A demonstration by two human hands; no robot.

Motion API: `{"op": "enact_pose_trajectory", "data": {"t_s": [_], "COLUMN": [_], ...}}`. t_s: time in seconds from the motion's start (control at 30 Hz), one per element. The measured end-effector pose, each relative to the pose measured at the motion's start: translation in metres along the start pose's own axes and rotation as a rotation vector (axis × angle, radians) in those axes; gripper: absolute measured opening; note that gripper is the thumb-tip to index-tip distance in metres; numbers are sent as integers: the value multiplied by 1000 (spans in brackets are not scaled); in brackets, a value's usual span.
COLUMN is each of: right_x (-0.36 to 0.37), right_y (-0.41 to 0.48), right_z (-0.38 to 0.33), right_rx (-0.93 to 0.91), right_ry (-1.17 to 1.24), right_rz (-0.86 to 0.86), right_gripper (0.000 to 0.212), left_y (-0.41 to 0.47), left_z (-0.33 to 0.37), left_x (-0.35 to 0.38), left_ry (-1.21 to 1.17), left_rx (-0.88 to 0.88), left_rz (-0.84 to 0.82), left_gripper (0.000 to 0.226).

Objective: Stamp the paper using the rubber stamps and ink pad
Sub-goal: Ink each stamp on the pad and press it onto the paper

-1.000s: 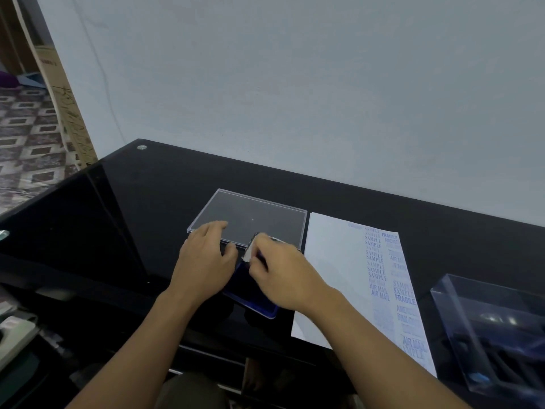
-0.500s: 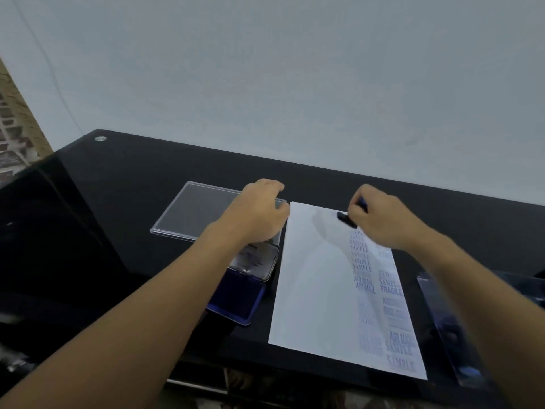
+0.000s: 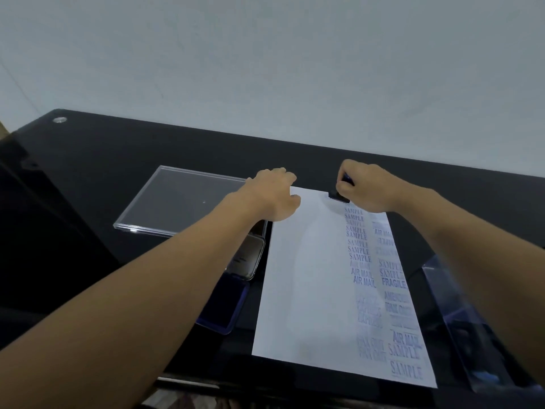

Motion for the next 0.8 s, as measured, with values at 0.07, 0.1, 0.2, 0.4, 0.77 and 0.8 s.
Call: {"op": "enact_pose_trajectory", "data": {"t_s": [0.07,0.1,0.2,0.4,0.77,0.8], "right_x": [3,4,4,5,10,12], "right_y": [7,9,14,19,22,22], "right_z": [1,2,1,-1,-3,-4], "right_rx": [-3,-4,-14,-3,24,27], "right_ry": [-29,-39,-67,-105,-91,-87], "right_rz": [-10,-14,-19,-45,-67,-66], "right_gripper": [6,6,6,7,8,9], "left_y": [3,4,5,7,12,12], "left_z": [-1,-1,0,0,-3,-3], "left_x": [2,3,5,7,10,10], "left_ry": [18,25,52,98,133,135], "left_rx": [-6,-8,-14,-37,-45,-46], "left_rz": [-13,-19,-26,-30,-37,-40], "left_gripper": [57,57,54,51,49,49]}}
Point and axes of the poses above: each hand's wrist, its own y-axis towards the middle knuckle, its own x-axis out of the palm, z = x × y, the point moved 2 cm from there along y, towards the middle knuckle, and after that the axes turned 14 degrees about -z, right-handed, at the moved point
